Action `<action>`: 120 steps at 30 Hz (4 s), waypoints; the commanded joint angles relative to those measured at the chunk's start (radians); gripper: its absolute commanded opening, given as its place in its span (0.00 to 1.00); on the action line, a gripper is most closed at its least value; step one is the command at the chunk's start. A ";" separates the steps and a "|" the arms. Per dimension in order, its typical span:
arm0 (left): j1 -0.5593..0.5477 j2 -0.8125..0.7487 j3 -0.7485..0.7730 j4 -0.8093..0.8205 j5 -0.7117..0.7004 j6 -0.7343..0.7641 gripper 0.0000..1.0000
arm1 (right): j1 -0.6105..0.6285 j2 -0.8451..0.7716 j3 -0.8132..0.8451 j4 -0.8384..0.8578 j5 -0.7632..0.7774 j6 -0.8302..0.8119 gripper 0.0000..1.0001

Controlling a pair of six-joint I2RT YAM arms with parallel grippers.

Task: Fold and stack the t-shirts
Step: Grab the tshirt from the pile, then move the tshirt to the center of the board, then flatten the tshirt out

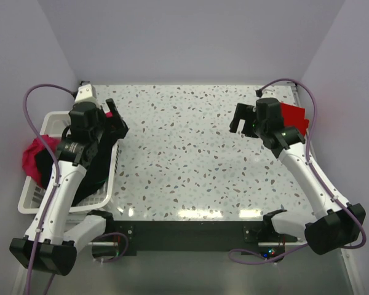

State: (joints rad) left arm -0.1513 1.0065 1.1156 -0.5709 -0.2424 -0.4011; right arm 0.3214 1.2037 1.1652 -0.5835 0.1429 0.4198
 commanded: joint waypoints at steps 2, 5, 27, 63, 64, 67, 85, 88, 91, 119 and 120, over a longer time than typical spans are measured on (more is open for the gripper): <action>-0.002 0.014 0.058 0.014 -0.075 0.008 1.00 | -0.001 -0.035 -0.006 0.010 0.038 0.008 0.99; -0.002 0.014 0.053 0.034 -0.063 0.022 1.00 | -0.001 -0.030 -0.004 0.007 0.038 0.008 0.99; 0.116 0.287 0.044 -0.067 -0.186 -0.166 1.00 | -0.002 -0.004 -0.001 0.028 0.049 -0.012 0.99; 0.188 0.089 0.530 0.209 -0.014 0.103 0.00 | -0.001 0.066 0.030 0.048 0.060 -0.010 0.99; 0.190 0.122 0.565 0.233 0.099 0.122 0.00 | -0.002 0.068 0.030 0.050 0.060 -0.010 0.99; 0.190 0.197 0.699 0.284 0.336 0.108 0.00 | -0.002 0.068 0.030 0.051 0.061 -0.012 0.99; -0.079 0.532 0.789 0.862 0.969 -0.499 0.22 | -0.001 0.017 0.004 0.041 0.161 0.010 0.99; -0.091 0.521 0.638 0.685 0.985 -0.484 0.67 | -0.001 0.019 0.002 0.019 0.168 0.010 0.99; -0.091 0.532 0.475 0.198 0.796 -0.298 0.73 | -0.001 0.010 -0.006 0.005 0.170 0.008 0.99; -0.395 0.838 0.331 0.057 0.626 -0.025 0.75 | -0.168 0.115 -0.214 -0.015 -0.114 0.120 0.95; -0.404 0.856 0.340 0.052 0.615 -0.015 0.75 | -0.171 0.120 -0.220 -0.009 -0.118 0.116 0.93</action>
State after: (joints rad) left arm -0.5327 1.8202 1.3918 -0.5060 0.3878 -0.4751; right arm 0.1619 1.3327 0.9695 -0.6140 0.0700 0.5175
